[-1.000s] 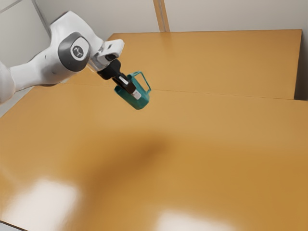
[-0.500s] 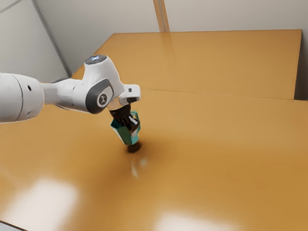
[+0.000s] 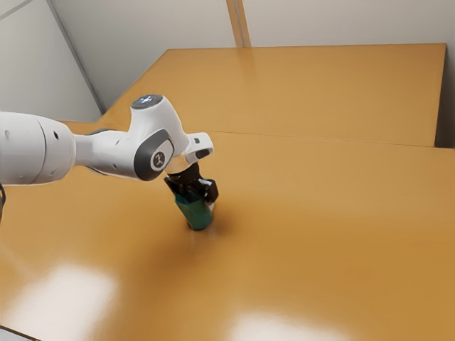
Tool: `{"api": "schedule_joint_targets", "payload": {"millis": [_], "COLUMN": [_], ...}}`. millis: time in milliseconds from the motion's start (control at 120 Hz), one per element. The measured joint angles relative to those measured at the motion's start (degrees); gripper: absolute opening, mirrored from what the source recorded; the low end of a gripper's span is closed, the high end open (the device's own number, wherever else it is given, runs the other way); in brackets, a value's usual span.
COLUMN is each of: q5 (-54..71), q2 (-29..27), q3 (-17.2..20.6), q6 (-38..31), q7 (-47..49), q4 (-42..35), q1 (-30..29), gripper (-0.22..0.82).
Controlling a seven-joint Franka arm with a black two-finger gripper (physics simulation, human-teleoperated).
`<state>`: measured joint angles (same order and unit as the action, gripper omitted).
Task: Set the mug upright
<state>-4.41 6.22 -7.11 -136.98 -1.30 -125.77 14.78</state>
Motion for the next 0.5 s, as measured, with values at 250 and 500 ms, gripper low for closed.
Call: {"api": "schedule_joint_targets", "payload": {"millis": [250, 500], "q5": [1.65, 4.17], "q2": [-2.48, -4.26], "q3": [0.05, 3.51], "q6": [10.02, 35.94], "q7": [3.86, 7.59], "q4": [12.89, 40.98], "q1": [0.91, -0.36], "gripper": [0.5, 0.56]}}
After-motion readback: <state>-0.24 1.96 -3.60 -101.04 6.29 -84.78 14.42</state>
